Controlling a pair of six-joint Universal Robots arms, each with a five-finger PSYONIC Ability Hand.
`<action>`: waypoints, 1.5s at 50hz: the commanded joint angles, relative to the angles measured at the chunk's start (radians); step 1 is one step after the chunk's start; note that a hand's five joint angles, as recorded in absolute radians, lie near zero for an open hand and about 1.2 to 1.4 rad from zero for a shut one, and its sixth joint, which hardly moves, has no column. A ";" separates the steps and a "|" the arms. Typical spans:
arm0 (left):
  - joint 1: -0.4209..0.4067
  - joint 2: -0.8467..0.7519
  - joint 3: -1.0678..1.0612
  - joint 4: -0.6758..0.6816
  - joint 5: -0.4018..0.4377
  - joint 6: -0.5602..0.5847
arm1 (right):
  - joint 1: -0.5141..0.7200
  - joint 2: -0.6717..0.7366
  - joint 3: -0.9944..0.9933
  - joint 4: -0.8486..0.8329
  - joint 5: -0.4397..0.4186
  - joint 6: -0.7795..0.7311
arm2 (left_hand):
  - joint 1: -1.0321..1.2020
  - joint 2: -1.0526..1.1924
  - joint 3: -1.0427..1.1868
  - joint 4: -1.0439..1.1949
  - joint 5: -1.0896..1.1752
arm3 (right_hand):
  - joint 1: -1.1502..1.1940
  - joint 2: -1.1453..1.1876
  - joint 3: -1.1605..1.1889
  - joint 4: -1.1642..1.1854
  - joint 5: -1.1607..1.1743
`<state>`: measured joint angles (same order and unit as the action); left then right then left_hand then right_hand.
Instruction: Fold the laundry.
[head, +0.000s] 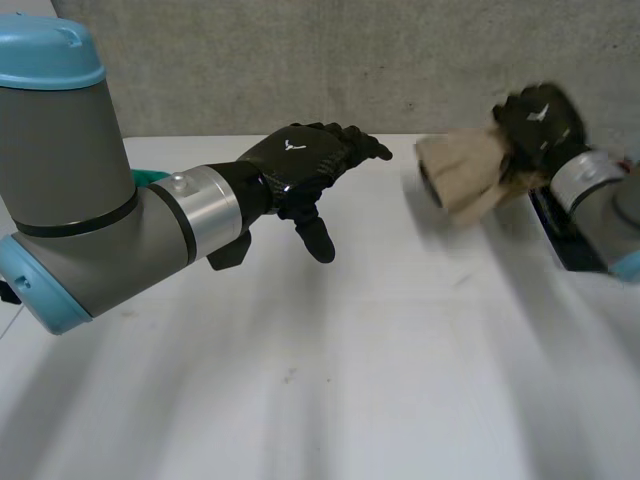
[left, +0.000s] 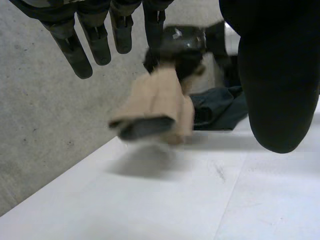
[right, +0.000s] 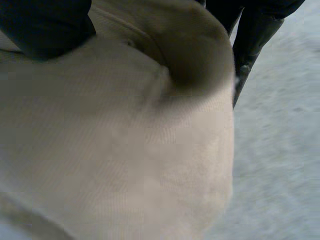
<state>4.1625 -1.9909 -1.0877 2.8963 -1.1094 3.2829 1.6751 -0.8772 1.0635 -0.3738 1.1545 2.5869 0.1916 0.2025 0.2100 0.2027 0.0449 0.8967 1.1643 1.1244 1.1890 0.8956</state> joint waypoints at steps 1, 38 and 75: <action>-0.001 0.000 0.000 0.001 -0.004 0.000 | -0.092 0.130 -0.338 -0.043 -0.021 0.151 | 0.019 0.008 0.001 0.008 -0.009 | 0.500 0.232 0.272 0.207 0.326; -0.007 -0.035 -0.021 0.014 -0.009 -0.009 | -0.546 0.357 -0.347 0.117 -0.506 0.162 | 0.022 0.011 0.003 0.011 -0.006 | 0.068 -0.200 -0.160 -0.225 -0.106; 0.203 0.139 -0.133 0.242 -0.314 0.006 | 0.261 -0.313 0.176 0.260 0.295 0.219 | -0.017 -0.028 -0.036 -0.028 -0.045 | -0.722 -0.990 -0.950 -1.014 -0.896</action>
<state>4.2404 -1.8712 -1.1605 3.0471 -1.3652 3.2584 1.7568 -1.1492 1.0759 -0.0005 1.4587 2.7820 0.1915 0.2025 0.2099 0.2025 0.0449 0.2066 0.2200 0.2155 0.2359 0.0708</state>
